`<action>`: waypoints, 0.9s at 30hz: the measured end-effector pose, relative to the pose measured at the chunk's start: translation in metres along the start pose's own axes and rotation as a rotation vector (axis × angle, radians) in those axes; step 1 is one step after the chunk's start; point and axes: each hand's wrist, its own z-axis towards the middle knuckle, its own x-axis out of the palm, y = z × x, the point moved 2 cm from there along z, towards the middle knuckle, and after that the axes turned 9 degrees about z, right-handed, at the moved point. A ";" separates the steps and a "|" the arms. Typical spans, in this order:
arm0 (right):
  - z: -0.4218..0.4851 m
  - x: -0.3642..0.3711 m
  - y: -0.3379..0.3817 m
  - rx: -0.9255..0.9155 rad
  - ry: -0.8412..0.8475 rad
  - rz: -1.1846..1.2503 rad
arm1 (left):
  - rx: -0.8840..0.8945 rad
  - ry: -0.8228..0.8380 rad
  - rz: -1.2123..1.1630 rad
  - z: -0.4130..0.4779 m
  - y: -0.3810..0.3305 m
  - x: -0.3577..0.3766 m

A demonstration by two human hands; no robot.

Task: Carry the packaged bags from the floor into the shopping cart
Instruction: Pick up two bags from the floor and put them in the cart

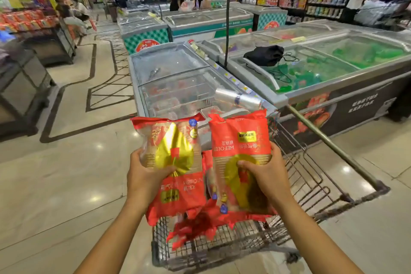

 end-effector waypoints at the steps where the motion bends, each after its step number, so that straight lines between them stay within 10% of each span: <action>1: 0.019 0.005 -0.009 0.022 0.021 -0.002 | -0.019 -0.011 0.009 0.015 0.003 0.014; 19: 0.187 0.108 -0.172 0.400 0.200 -0.477 | -0.393 -0.020 0.232 0.156 0.109 0.167; 27: 0.186 0.116 -0.161 0.195 0.290 -0.923 | -0.264 0.108 0.520 0.164 0.107 0.166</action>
